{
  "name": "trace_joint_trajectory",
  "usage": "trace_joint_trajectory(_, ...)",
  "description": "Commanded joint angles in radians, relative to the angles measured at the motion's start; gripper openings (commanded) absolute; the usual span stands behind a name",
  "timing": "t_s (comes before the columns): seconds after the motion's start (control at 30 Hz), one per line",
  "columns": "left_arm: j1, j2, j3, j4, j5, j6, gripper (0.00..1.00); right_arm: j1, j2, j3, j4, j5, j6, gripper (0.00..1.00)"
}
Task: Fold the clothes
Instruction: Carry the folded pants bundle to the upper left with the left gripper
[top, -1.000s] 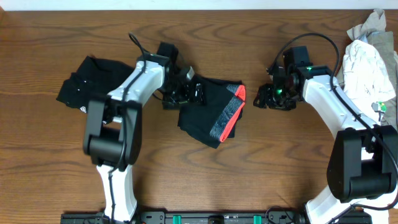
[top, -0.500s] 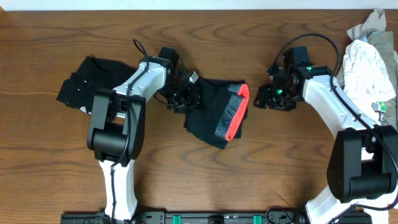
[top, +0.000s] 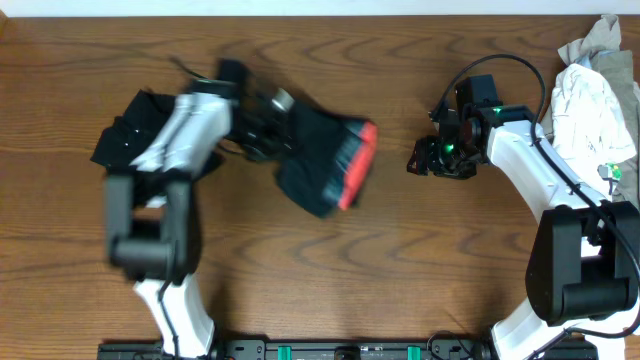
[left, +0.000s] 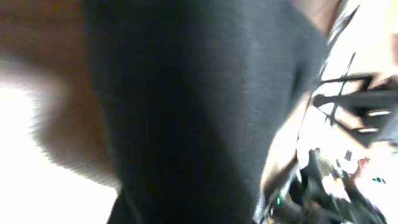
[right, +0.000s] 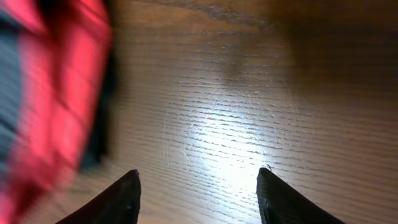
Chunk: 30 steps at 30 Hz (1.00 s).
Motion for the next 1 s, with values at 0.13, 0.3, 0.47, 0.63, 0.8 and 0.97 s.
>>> trace_joint_trajectory(0.13,0.28,-0.226,0.016,-0.004,-0.11,0.019,0.06,-0.001,-0.013,0.001,0.006,-0.011,-0.01,0.59)
trace_joint_trajectory(0.3,0.478,-0.214,0.015,-0.022,-0.119,0.071,0.06,-0.001,-0.013,0.001,0.002,-0.011,-0.003,0.59)
trace_joint_trajectory(0.47,0.605,-0.177,0.013,-0.029,-0.258,0.095,0.07,-0.001,-0.013,0.001,-0.002,-0.011,0.005,0.59)
trace_joint_trajectory(0.63,0.673,-0.168,0.012,-0.053,-0.393,0.102,0.61,-0.001,-0.013,0.001,-0.002,-0.011,0.017,0.59)
trace_joint_trajectory(0.8,0.722,-0.173,0.014,-0.072,-0.401,0.063,0.98,-0.001,-0.013,0.001,-0.014,-0.016,0.032,0.59)
trace_joint_trajectory(0.97,0.776,-0.215,0.07,-0.187,-0.391,0.049,0.98,-0.001,-0.016,0.001,-0.029,-0.026,0.025,0.58)
